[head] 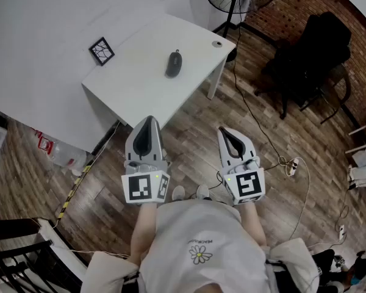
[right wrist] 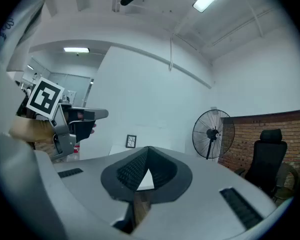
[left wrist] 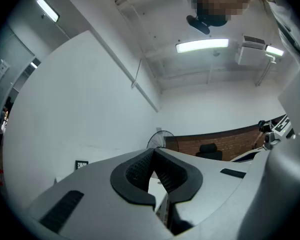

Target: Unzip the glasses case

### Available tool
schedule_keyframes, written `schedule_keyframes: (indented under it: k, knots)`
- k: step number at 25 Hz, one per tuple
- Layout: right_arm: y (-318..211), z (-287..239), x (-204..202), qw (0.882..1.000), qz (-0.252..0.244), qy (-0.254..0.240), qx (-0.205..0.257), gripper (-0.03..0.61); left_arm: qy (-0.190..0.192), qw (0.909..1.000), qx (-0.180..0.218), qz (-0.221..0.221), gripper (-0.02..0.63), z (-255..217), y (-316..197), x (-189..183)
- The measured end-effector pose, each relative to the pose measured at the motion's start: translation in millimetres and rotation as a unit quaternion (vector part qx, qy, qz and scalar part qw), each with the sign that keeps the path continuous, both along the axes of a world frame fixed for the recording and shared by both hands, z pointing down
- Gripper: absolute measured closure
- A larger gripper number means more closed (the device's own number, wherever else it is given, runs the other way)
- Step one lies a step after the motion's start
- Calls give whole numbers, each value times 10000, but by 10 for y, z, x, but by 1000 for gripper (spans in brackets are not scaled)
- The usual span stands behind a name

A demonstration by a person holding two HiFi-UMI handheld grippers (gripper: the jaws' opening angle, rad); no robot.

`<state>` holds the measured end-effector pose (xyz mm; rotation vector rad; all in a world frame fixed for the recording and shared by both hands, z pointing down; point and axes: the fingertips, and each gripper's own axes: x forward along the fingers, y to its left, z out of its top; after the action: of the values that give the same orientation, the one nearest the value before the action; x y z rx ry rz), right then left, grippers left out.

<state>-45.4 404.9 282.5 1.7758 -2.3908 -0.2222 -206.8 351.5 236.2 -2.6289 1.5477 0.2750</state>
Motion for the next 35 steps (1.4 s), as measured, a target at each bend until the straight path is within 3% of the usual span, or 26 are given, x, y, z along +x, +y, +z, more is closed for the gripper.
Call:
schedule_keyframes:
  k: [8,20,24,29,35]
  knots:
    - [2,21,169,10000,16,-36,-13,572,-67,9999,-23,-92,600,20,-51,84]
    - [-102,470,906,9985,224,106,-496,572,-51,9986,-6,-535,600,137,-255,294]
    - [-199,528,966,9984,75,-186,-531,572,-164,9981,-44,-599,600,207,-374,349]
    - [-671,689,1114,9973,93,-262,-674,572,-233,9980,48,-592,600,300,-864,517]
    - [-1665,670,1165,9980,-356,24,-525,572,-219,9978,90,-615,600,361,-1948,736]
